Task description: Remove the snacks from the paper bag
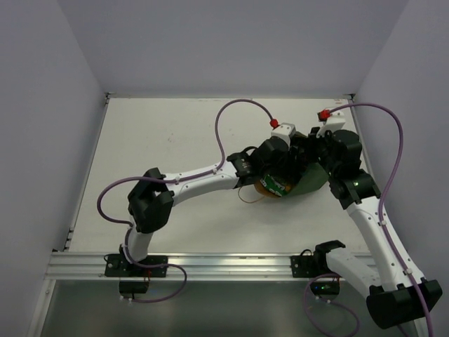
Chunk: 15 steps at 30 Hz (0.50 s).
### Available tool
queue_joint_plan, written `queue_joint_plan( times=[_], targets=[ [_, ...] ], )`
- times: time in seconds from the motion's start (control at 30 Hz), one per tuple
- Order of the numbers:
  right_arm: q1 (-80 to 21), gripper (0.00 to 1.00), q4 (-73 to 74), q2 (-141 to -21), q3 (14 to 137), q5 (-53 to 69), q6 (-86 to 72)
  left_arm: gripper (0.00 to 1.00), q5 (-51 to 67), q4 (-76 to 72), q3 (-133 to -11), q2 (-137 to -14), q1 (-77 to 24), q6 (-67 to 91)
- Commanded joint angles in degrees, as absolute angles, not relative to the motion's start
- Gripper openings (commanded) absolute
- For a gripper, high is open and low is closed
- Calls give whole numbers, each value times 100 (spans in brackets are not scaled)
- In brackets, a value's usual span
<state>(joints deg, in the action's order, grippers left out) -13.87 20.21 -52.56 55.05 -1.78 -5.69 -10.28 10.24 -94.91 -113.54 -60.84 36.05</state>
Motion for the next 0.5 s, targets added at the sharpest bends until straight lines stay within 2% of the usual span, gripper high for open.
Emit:
queue_joint_plan(
  times=[0.0, 0.03, 0.07, 0.17, 0.47],
  targets=[
    [-1424, 0, 1644, -5229, 5608, 193, -923, 54, -1607, 659, -9809, -11513, -6108, 3613],
    [-1424, 0, 1644, -5212, 5599, 176, -932, 40, -1687, 659, -9809, -11522, -6100, 3569],
    [-1424, 0, 1652, -5203, 5581, 176, -932, 18, -1748, 668, -9809, -11488, -6091, 3534],
    [-1424, 0, 1740, -5194, 5590, 79, -905, 0, -1705, 800, -9748, -11076, -6091, 3323],
    [-1415, 0, 2012, -5115, 5730, -298, -817, 0, -2205, 1520, -8492, -8835, -5767, 2909]
  ],
)
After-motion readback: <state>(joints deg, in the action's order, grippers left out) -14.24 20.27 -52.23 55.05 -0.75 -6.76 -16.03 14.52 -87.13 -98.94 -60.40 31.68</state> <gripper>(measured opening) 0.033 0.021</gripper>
